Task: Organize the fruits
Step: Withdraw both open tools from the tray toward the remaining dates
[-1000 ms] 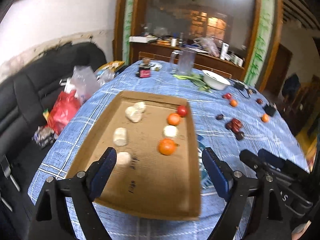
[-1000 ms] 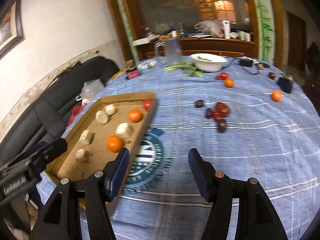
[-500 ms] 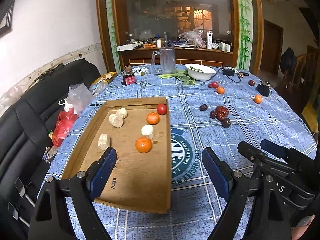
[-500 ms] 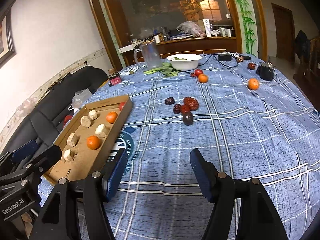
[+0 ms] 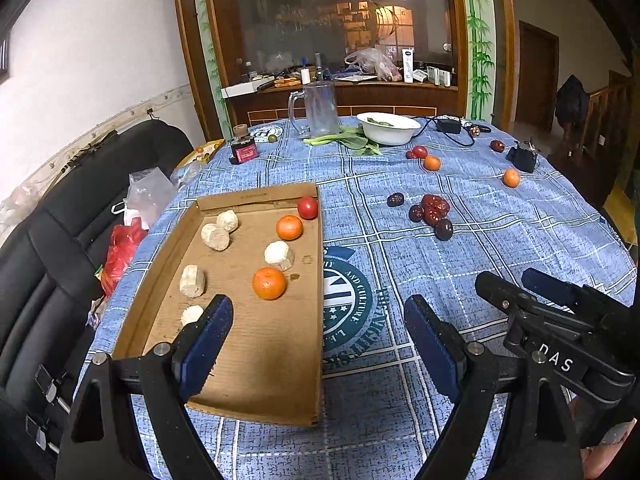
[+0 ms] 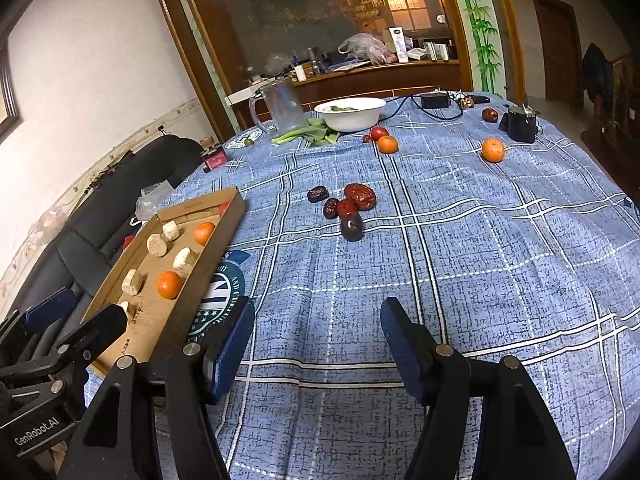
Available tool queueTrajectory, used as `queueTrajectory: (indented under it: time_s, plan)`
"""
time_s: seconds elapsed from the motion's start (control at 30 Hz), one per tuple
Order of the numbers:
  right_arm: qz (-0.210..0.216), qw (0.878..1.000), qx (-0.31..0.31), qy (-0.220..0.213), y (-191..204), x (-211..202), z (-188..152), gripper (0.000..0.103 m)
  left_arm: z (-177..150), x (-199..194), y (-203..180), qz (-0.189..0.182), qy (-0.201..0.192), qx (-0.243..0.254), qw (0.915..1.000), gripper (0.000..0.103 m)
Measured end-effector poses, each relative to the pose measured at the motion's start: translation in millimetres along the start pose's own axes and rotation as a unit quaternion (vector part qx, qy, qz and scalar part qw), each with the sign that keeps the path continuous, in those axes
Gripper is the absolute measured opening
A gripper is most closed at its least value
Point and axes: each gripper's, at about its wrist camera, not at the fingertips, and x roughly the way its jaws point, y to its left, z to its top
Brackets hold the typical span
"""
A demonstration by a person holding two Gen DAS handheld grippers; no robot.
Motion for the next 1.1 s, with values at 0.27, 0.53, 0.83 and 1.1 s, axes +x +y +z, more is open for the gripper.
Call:
queueTrajectory:
  time_s: [0.27, 0.53, 0.83, 1.1]
  plan:
    - [-0.002, 1.000, -0.001, 0.008, 0, 6, -1, 0.070, -2, 5, 0, -0.004, 0.007, -0.001, 1.0000, 0.087]
    - [-0.006, 1.000, 0.003, 0.015, -9, 12, 0, 0.070, -4, 20, 2, -0.021, 0.027, -0.009, 0.9994, 0.087]
    - [-0.044, 0.998, 0.048, 0.018, -64, 13, 17, 0.074, 1, 43, -8, -0.056, 0.044, -0.018, 0.9973, 0.087]
    - [-0.056, 0.997, 0.030, 0.046, -85, 35, 53, 0.073, 14, 60, -32, -0.102, 0.036, -0.013, 0.9940, 0.087]
